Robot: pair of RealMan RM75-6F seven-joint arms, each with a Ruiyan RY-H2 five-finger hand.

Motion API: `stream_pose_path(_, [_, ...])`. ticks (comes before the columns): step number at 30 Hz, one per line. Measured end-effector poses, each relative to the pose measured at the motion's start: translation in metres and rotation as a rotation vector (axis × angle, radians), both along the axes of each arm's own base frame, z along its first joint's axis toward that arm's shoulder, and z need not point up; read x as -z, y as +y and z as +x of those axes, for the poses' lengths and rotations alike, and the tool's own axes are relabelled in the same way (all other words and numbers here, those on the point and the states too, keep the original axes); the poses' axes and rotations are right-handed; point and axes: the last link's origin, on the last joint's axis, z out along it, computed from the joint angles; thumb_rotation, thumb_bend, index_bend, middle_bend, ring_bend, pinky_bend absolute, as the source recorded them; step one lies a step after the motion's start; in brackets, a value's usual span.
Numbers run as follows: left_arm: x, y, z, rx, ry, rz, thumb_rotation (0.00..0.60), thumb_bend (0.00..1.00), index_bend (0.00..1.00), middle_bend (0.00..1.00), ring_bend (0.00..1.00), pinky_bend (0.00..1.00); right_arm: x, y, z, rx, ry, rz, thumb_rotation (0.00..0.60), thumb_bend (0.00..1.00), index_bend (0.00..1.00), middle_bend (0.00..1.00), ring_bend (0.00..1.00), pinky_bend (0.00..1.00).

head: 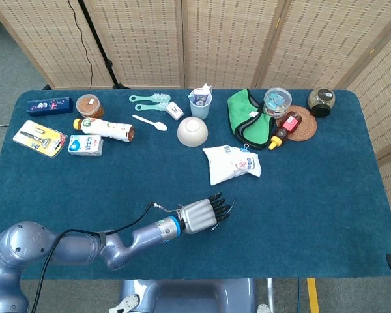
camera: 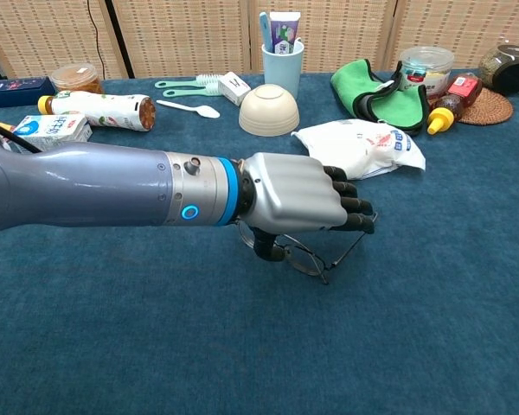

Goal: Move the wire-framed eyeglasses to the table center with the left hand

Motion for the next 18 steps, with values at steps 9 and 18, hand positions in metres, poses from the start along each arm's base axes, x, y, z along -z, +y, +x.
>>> stream_pose_path(9, [0.0043, -0.0014, 0.0016, 0.015, 0.009, -0.006, 0.6, 0.29, 0.0, 0.0, 0.0, 0.0, 0.0005, -0.0002, -0.0001, 0.003, -0.001, 0.001, 0.6, 0.3, 0.32, 0.15, 0.19, 0.29])
stream_pose_path(18, [0.0058, 0.0004, 0.0027, 0.015, 0.006, -0.003, 0.6, 0.29, 0.11, 0.0, 0.0, 0.0, 0.0, -0.0002, 0.0002, 0.004, 0.002, -0.001, 0.6, 0.3, 0.32, 0.15, 0.19, 0.29])
